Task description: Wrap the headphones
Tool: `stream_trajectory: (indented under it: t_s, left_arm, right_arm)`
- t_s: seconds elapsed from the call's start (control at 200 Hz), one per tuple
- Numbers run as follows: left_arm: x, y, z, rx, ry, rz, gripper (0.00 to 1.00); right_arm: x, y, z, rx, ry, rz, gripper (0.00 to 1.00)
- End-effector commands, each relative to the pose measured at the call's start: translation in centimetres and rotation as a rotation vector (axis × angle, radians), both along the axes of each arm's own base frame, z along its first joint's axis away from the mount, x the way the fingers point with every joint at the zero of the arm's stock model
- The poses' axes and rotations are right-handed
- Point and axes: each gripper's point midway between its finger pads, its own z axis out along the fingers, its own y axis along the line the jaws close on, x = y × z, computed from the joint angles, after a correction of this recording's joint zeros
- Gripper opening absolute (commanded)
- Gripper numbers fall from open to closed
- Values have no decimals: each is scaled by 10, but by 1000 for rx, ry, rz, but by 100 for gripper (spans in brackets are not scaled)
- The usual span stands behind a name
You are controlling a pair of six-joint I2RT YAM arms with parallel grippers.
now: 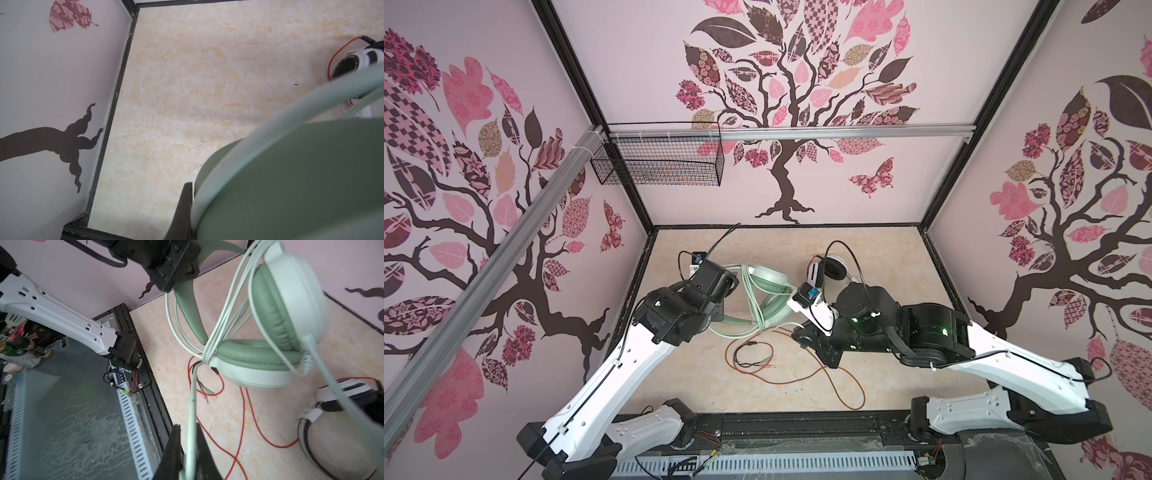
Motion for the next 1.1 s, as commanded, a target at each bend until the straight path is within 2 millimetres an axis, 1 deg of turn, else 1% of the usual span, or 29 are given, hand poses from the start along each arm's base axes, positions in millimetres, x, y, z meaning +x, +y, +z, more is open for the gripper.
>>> stream_trajectory:
  t_s: [0.0, 0.13, 0.255, 0.37, 0.425, 0.455, 0.525, 0.555, 0.585, 0.625, 0.695, 0.74, 0.825, 0.87, 0.93, 0.995, 1.095]
  left_arm:
    - [6, -5, 16, -52, -38, 14, 0]
    - [5, -8, 12, -49, -9, 2, 0]
    - [4, -13, 6, -50, 28, -14, 0]
    - [3, -17, 2, -65, 49, -27, 0]
    - [2, -20, -2, -73, 65, -42, 0]
    - [1, -22, -4, -81, 77, -53, 0]
    - [-3, -26, -10, -97, 103, -74, 0]
    - [-5, -28, -13, -103, 116, -85, 0]
    - [-7, -30, -15, -114, 125, -96, 0]
    - [-11, -33, -19, -126, 144, -119, 0]
    - [-19, -40, -27, -147, 181, -160, 0]
    - [-23, -44, -31, -152, 202, -187, 0]
    - [-29, -45, -37, -136, 218, -205, 0]
    - [-31, -43, -40, -121, 230, -202, 0]
    - [-33, -38, -44, -97, 242, -191, 0]
    - [-34, -32, -48, -68, 245, -174, 0]
    - [-32, -26, -50, -42, 238, -143, 0]
  right_arm:
    - [14, -7, 1, -148, -130, 8, 4]
    - [26, 2, 13, -220, -240, 49, 4]
    - [32, 15, 27, -227, -323, 89, 1]
    - [36, 26, 30, -252, -448, 147, 0]
    - [41, 31, 28, -268, -539, 171, 0]
    - [46, 33, 27, -281, -597, 170, 0]
    - [60, 35, 31, -284, -746, 138, 0]
    - [63, 36, 28, -295, -808, 148, 0]
    - [64, 37, 33, -282, -874, 146, 0]
    - [66, 38, 32, -284, -961, 156, 0]
    - [62, 42, 21, -322, -1105, 243, 0]
    - [61, 44, 18, -330, -1176, 269, 0]
    - [64, 49, 17, -368, -1202, 296, 0]
    - [65, 51, 17, -392, -1198, 309, 0]
    - [65, 52, 22, -393, -1201, 314, 0]
    - [61, 51, 28, -378, -1191, 339, 0]
    - [47, 48, 41, -324, -1142, 390, 0]
